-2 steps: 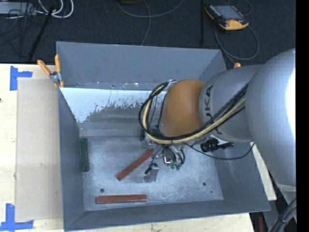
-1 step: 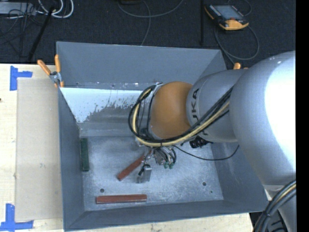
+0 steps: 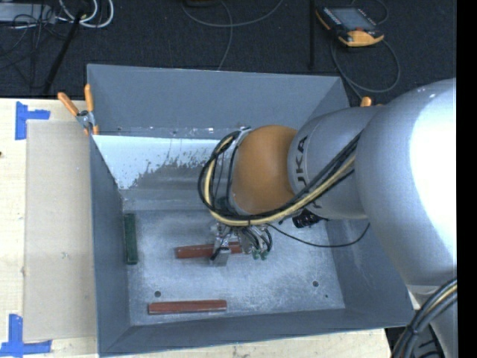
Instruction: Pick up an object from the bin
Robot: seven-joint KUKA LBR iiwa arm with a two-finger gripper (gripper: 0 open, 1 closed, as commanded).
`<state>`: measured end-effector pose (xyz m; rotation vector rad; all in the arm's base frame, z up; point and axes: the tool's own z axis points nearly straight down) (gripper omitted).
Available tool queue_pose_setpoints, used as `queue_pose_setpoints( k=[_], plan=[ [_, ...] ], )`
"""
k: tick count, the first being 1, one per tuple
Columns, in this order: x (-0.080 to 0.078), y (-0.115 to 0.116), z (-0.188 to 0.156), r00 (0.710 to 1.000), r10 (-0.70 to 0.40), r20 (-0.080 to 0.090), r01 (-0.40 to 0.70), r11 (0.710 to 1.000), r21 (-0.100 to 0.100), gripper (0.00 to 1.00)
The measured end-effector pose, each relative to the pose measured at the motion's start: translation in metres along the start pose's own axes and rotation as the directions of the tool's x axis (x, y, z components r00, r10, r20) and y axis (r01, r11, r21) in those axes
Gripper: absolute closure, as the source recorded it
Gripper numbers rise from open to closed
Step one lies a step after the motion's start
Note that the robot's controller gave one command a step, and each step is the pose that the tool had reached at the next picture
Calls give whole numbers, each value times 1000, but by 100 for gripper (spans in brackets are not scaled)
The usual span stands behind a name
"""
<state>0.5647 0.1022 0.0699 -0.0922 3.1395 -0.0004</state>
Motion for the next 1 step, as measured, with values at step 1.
queue_pose_setpoints(
  k=[1],
  plan=[
    [22,-22,-149,979,-204,6,204,979,1,100]
  ],
)
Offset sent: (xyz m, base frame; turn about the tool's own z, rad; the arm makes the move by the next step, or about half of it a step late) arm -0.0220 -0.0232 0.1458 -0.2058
